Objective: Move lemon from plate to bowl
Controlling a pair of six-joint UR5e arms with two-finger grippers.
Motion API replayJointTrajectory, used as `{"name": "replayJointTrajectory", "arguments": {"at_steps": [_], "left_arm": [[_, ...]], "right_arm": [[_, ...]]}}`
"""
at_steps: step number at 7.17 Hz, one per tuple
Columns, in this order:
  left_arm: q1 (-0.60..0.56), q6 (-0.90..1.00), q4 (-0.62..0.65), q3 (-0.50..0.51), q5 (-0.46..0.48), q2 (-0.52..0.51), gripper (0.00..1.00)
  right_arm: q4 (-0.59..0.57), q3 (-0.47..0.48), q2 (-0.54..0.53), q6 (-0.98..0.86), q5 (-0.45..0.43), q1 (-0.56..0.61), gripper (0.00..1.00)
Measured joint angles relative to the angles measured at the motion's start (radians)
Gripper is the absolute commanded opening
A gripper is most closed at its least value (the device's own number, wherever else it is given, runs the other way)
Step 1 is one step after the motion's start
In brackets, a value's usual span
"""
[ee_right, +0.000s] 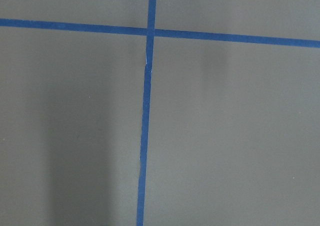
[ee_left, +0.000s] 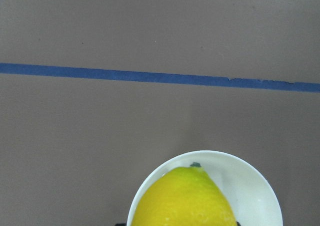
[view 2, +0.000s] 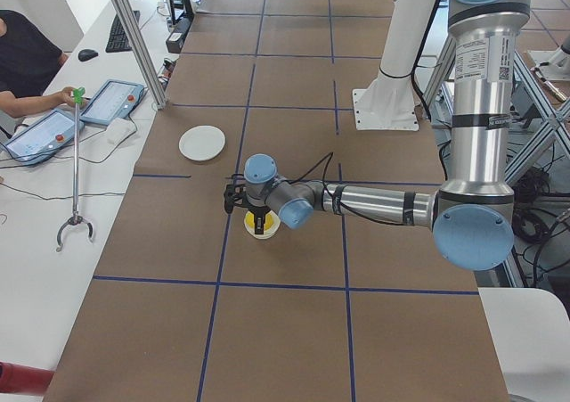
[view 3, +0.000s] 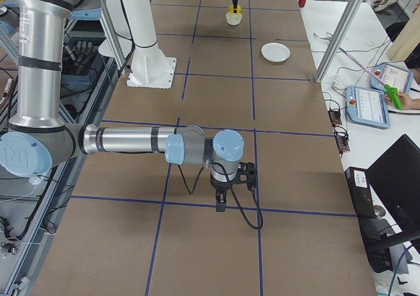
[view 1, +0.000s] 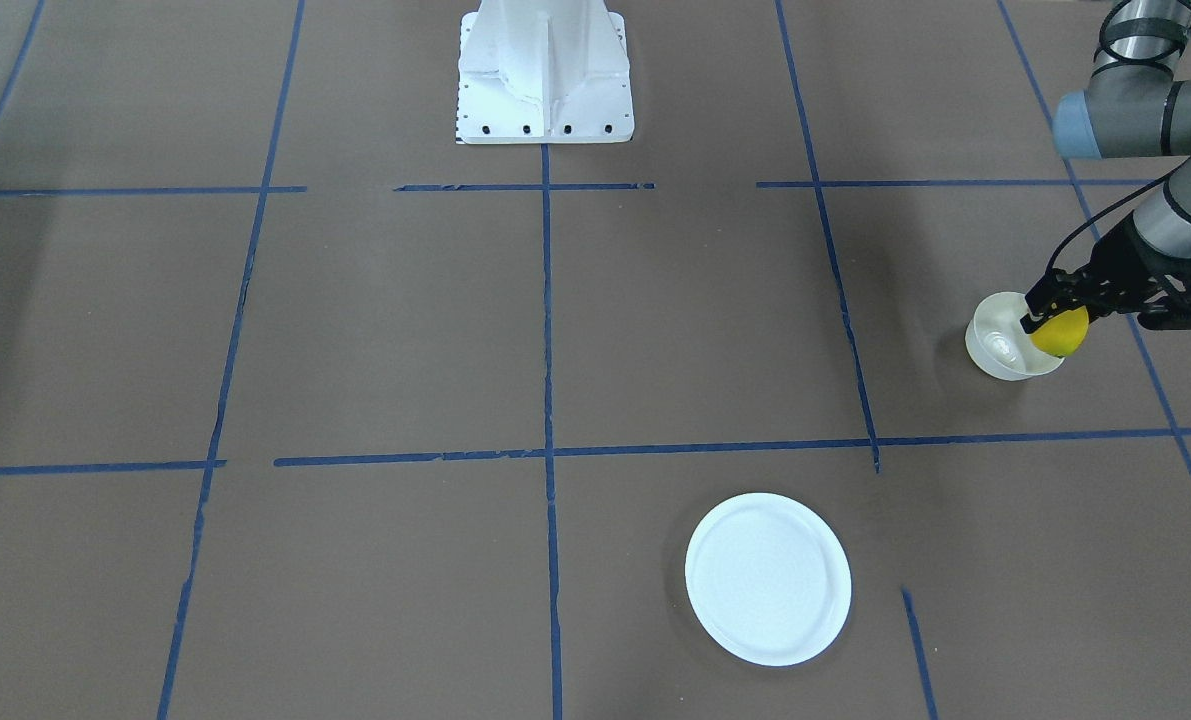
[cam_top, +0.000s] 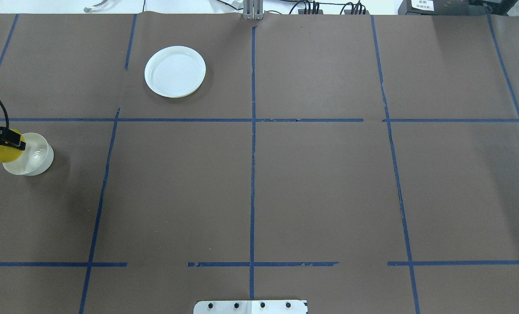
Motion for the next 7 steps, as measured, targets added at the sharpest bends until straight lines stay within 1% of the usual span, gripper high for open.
{"name": "replayJointTrajectory", "arguments": {"at_steps": [5,6,7], "left_arm": [[0.003,0.007,0.009,-0.013,-0.044,-0.024,1.0],[0.002,0.022,0.018,-0.024,-0.057,-0.032,1.0],[-0.007,0.085,0.043,-0.03,-0.081,-0.04,1.0]], "right_arm": [[0.0,0.0,0.0,0.0,0.001,0.0,1.0],[0.0,0.0,0.0,0.0,0.001,0.0,1.0],[0.0,0.0,0.0,0.0,0.001,0.0,1.0]]}}
